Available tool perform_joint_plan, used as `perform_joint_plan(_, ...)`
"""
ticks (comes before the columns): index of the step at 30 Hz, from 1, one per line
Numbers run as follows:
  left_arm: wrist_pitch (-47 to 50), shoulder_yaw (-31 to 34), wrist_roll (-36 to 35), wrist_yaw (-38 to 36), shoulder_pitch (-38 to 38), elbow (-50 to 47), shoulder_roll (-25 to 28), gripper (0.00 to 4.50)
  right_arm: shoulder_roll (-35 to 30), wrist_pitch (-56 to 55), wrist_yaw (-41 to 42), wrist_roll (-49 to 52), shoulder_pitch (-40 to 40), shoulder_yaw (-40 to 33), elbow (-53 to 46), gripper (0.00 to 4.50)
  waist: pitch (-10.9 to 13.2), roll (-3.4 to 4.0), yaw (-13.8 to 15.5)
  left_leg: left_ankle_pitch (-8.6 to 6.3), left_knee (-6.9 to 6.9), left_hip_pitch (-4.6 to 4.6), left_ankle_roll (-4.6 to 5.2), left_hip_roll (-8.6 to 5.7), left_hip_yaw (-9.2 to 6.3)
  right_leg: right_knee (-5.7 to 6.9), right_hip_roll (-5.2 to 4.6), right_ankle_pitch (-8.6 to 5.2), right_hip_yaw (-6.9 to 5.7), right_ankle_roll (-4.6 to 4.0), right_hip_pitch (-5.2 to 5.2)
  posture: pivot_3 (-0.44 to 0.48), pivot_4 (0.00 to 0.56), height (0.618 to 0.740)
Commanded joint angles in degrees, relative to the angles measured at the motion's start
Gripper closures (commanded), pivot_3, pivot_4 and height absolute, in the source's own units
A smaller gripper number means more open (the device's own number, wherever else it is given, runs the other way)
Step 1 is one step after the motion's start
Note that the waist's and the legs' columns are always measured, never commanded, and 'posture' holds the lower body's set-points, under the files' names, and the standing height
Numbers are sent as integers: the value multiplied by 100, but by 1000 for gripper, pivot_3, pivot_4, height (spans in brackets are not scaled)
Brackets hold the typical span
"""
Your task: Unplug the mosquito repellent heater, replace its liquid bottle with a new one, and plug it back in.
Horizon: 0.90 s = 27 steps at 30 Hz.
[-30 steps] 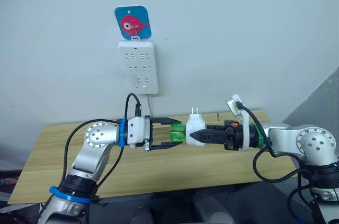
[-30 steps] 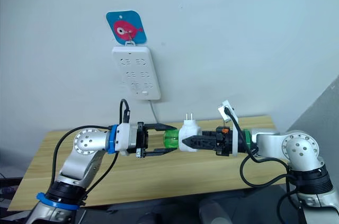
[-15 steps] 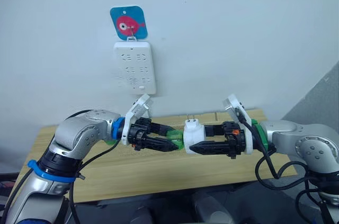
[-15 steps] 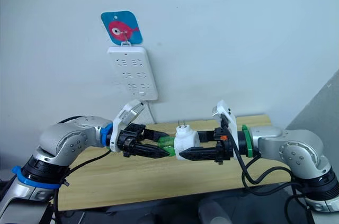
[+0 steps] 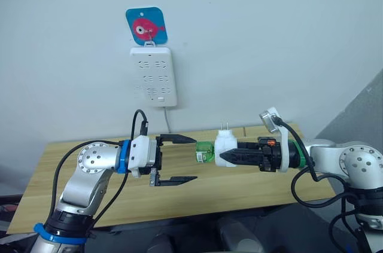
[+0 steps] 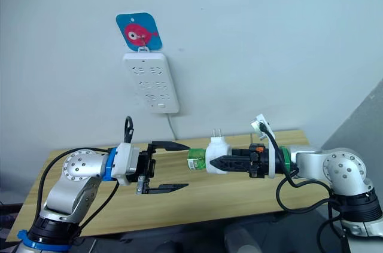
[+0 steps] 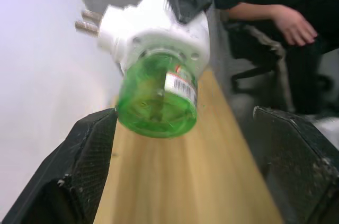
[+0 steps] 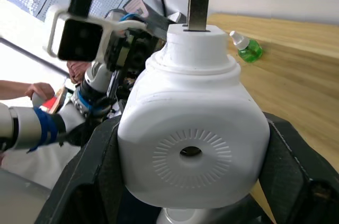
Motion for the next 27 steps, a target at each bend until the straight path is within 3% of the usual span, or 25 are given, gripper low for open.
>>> perform_joint_plan(1, -424, -5, 207, 263, -73, 67, -205, 196, 11, -17, -96, 316, -99, -176, -70, 1520, 0, 0, 8, 0, 0, 0, 0, -2, 2, -1, -1, 0, 3, 1, 1, -200, 62, 740)
perform_joint_plan(14, -1077, -473, 561, 395, -682, 886, -630, 196, 69, -40, -263, 457, -100, -106, -190, 1520, -1, 0, -8, 0, 0, 0, 0, -1, 0, 1, 0, 2, 1, 4, -1, -213, 62, 740)
perform_joint_plan(18, -825, -512, 399, 329, -788, 769, -551, 1057, 92, -49, -306, 512, -102, -107, -201, 1520, -2, 0, -27, 0, 1, 1, 0, -2, 1, 1, 0, 2, 3, 4, 0, -213, 62, 740)
perform_joint_plan(22, -163, -487, 64, 205, -883, 352, -322, 2244, 84, -55, -332, 562, -116, -100, -204, 1520, -1, 0, -33, 0, 1, 0, 0, 0, -1, 2, 1, 2, 1, 4, 0, -211, 63, 740)
perform_joint_plan(27, 473, -533, -172, -76, -883, -20, 81, 2253, 39, -61, -289, 530, -145, -67, -226, 1520, -2, 0, -36, 0, -1, 1, 1, 0, -2, 1, 2, 2, 0, 4, 0, -211, 63, 740)
